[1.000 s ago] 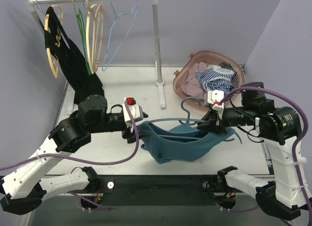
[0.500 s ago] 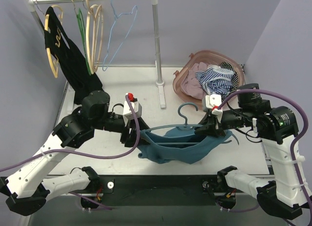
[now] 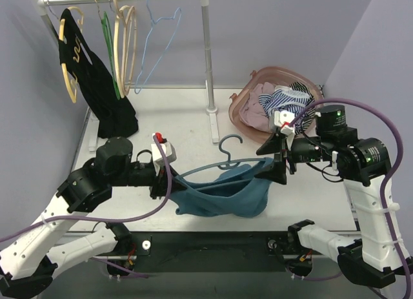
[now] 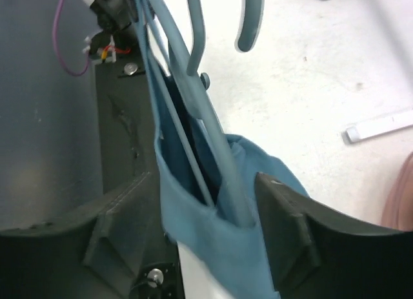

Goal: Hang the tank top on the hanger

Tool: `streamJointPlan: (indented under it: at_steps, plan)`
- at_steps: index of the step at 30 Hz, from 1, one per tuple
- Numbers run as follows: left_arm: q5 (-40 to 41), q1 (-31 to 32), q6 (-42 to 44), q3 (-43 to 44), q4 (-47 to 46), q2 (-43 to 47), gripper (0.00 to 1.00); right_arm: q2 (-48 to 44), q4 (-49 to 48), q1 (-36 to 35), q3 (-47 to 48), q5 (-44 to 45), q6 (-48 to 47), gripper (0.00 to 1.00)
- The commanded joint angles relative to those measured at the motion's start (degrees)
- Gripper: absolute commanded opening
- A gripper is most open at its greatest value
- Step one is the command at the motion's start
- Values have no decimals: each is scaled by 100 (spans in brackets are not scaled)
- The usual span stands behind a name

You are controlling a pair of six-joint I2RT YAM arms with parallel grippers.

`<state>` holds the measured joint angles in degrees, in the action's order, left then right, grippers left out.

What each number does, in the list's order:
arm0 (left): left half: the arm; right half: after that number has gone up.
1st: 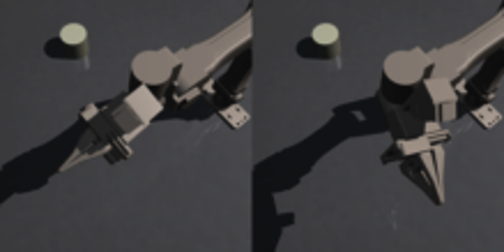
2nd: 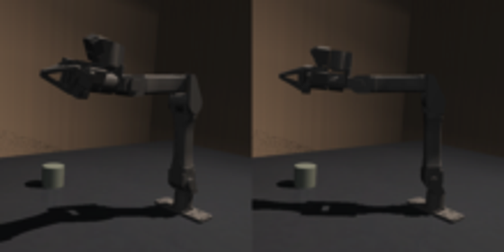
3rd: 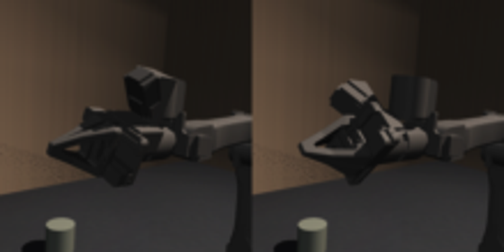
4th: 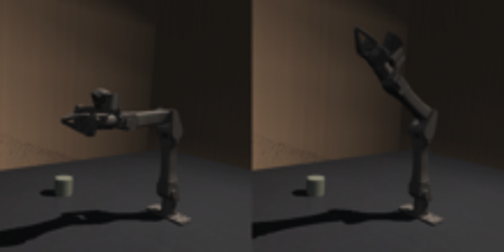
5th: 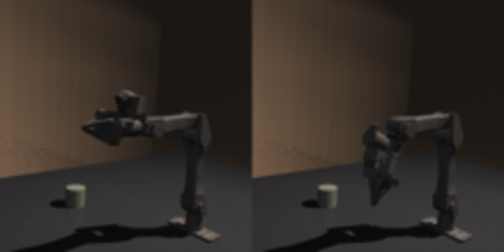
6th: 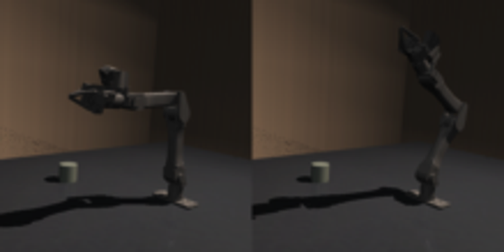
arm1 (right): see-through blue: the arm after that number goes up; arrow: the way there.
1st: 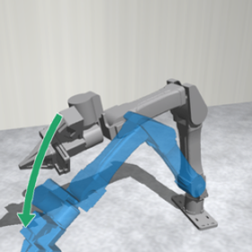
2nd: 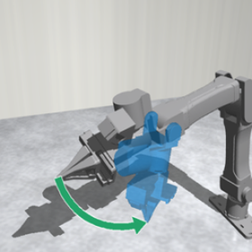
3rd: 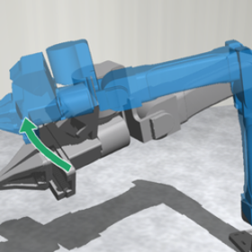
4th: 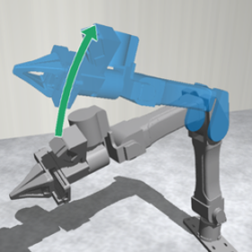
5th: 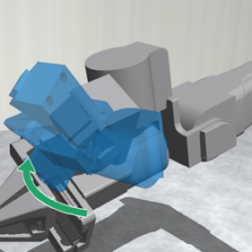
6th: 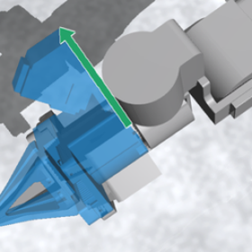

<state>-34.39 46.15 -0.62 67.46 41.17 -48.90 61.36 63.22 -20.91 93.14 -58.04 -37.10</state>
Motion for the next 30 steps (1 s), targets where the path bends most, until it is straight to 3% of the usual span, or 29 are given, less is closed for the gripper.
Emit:
streamJointPlan:
  at_steps: [1,6,13,21,26,30]
  plan:
    - [1214,-53,-482,-286,85,512,0,-11,-1099,428,151,-400,1440,76]
    - [2391,-62,-895,-690,32,952,0,-36,-1611,833,231,-226,2373,83]
    - [4132,-124,-1685,-1411,-170,1577,0,-449,-1910,1097,-533,512,2532,84]
    - [5977,-510,-2468,-1955,-522,1920,0,-915,-2375,1379,-1193,592,2822,84]
    - [5848,-1221,-2811,-2360,-898,1683,0,-1100,-2630,1467,-1465,548,2998,84]
    - [5435,-2310,-2943,-2729,-1330,1507,0,-1179,-2701,1493,-1588,522,2990,84]
